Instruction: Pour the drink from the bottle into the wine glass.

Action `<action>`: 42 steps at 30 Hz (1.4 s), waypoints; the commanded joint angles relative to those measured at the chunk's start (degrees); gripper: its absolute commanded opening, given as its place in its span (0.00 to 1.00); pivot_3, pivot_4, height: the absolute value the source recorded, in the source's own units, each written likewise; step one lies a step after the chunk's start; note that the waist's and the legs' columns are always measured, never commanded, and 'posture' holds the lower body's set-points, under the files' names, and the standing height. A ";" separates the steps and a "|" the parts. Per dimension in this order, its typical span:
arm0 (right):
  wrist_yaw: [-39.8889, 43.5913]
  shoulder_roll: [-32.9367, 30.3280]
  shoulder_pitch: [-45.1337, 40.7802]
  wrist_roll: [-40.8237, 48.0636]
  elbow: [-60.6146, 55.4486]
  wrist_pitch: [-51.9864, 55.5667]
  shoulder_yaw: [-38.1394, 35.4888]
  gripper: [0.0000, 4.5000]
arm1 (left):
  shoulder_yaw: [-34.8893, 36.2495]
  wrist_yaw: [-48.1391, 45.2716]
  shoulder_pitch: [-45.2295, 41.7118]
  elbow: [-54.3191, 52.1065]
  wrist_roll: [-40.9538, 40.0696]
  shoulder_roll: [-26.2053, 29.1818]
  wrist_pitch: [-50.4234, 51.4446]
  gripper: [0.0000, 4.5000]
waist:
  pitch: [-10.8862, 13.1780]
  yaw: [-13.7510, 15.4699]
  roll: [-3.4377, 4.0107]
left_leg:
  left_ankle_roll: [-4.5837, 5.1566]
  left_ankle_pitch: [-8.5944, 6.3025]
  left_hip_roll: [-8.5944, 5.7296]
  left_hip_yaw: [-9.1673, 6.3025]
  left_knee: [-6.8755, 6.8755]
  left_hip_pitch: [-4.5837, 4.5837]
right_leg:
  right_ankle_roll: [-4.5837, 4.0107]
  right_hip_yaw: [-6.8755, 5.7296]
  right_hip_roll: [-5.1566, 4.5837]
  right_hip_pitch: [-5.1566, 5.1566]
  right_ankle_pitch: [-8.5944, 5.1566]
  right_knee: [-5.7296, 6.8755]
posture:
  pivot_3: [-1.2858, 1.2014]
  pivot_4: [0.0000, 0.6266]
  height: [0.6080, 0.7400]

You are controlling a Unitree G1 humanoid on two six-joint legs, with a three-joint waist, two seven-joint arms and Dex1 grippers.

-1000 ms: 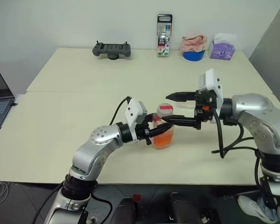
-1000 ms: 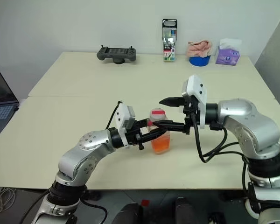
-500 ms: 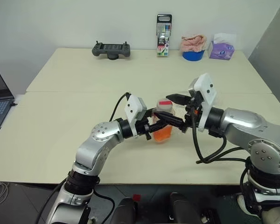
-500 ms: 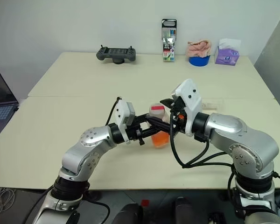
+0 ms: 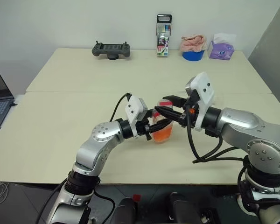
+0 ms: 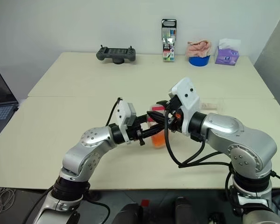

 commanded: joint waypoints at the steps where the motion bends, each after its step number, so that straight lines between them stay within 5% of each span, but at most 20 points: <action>1: 4.30 -5.42 -1.25 -4.19 3.66 -4.61 0.93 0.40 | 1.45 -0.30 -0.56 -2.58 -1.11 -0.27 -1.23 0.40 | 0.00 -0.01 0.00 | 0.00 0.00 0.00 -0.01 0.00 0.00 | 0.00 -0.01 0.01 0.00 0.00 0.00 | 0.52 0.24 1.00; 8: 49.07 -17.86 -7.11 -2.96 19.28 -26.37 7.62 0.40 | 0.34 -0.73 -1.41 -2.55 -1.17 -1.33 -0.89 0.40 | 0.02 -0.06 -0.02 | 0.02 -0.01 -0.03 0.04 0.00 -0.01 | 0.05 -0.01 0.01 0.06 -0.03 -0.15 | 0.52 0.24 1.00; 14: 67.63 -13.46 -21.62 -13.60 41.48 -42.55 14.90 0.40 | -0.01 -1.00 -1.77 -2.91 -1.13 -1.31 -0.64 0.40 | 0.04 -0.91 0.01 | 0.03 0.00 0.16 0.13 -0.03 0.15 | 0.05 0.04 0.16 0.03 -0.03 -0.04 | 0.52 0.24 1.00; 18: 70.34 -10.64 -25.49 -18.08 49.26 -46.43 16.28 0.40 | 0.44 -0.32 -1.57 -3.23 -0.85 -1.29 -0.66 0.40 | 0.04 -0.66 0.01 | 0.03 0.01 0.24 -0.03 -0.04 0.10 | -0.08 -0.01 0.29 -0.01 0.05 0.00 | 0.52 0.24 1.00; 26: 72.56 -10.44 -25.91 -17.65 50.37 -45.70 14.73 1.00 | 0.59 0.10 -1.29 -3.55 -0.57 -1.49 -0.39 0.40 | 0.05 0.16 0.01 | -0.01 0.02 0.06 -0.02 -0.02 -0.12 | -0.07 0.00 -0.24 -0.06 0.05 -0.11 | 0.52 0.24 1.00; 34: 61.51 -11.76 -20.87 -15.69 42.13 -39.76 7.67 1.00 | 1.02 -0.27 -1.88 -2.59 -0.42 -1.31 -0.90 0.40 | 0.04 0.18 0.01 | -0.01 0.02 0.01 -0.06 -0.02 -0.09 | -0.06 -0.09 -0.17 -0.05 0.04 -0.08 | 0.52 0.24 1.00; 42: 41.05 -14.30 -5.66 -9.62 15.89 -22.48 -1.79 1.00 | 1.34 -0.66 -2.44 -1.21 -0.27 -1.36 -1.68 0.40 | 0.05 0.16 0.01 | 0.00 0.01 0.00 0.07 0.00 -0.11 | -0.05 0.05 -0.20 -0.06 0.04 -0.08 | 0.52 0.24 1.00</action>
